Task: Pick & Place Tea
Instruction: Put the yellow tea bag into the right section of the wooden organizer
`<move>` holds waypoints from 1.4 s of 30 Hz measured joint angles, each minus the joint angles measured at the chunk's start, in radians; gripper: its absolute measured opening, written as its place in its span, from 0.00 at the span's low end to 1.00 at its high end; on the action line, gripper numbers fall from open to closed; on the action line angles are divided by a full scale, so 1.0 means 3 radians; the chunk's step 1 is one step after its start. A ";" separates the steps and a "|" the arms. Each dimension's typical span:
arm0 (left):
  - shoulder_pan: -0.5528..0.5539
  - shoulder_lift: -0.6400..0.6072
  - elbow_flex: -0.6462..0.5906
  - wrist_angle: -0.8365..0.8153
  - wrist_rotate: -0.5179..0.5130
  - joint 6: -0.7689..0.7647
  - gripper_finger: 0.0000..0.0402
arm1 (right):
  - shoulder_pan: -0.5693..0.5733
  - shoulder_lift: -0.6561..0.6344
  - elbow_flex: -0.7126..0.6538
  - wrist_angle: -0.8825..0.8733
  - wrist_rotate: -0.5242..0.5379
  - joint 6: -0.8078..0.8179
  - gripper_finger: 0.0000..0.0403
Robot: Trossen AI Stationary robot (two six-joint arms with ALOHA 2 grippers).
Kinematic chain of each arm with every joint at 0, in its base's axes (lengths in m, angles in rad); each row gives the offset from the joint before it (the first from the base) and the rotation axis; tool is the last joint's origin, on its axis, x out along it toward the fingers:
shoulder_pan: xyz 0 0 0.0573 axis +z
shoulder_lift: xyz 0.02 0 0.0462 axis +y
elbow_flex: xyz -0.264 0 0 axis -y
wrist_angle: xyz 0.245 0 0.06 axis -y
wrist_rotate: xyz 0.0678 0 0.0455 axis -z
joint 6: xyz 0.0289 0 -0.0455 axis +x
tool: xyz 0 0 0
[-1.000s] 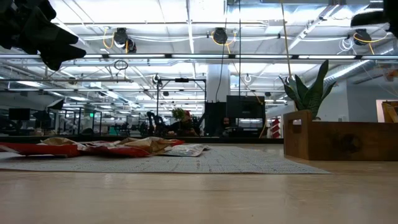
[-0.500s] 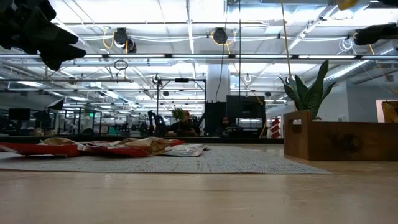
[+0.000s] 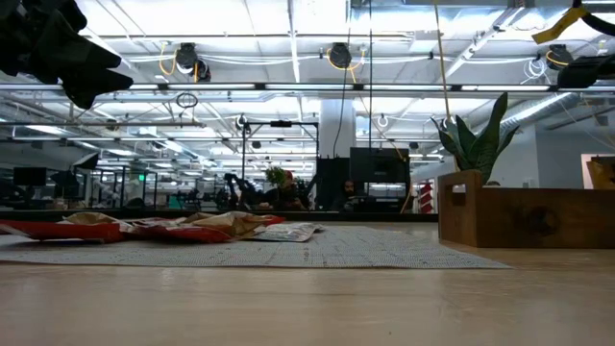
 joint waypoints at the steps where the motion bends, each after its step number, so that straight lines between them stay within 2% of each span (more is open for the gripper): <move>1: 0.0000 0.0000 0.0000 0.0000 0.0000 0.0000 0.56 | 0.0017 0.0000 0.0000 0.0012 0.0001 -0.0013 0.05; 8: 0.0000 0.0000 0.0001 0.0000 0.0000 0.0000 0.56 | 0.0064 0.0000 0.0000 0.0011 -0.0018 0.0020 0.10; 24: 0.0000 0.0000 0.0000 0.0000 0.0000 0.0000 0.56 | 0.0063 0.0000 -0.0294 0.0052 -0.0066 0.0519 0.34; 42: -0.0001 0.0000 0.0000 0.0000 0.0000 0.0000 0.56 | 0.0059 -0.0001 -0.0202 0.0115 0.0026 0.0415 0.29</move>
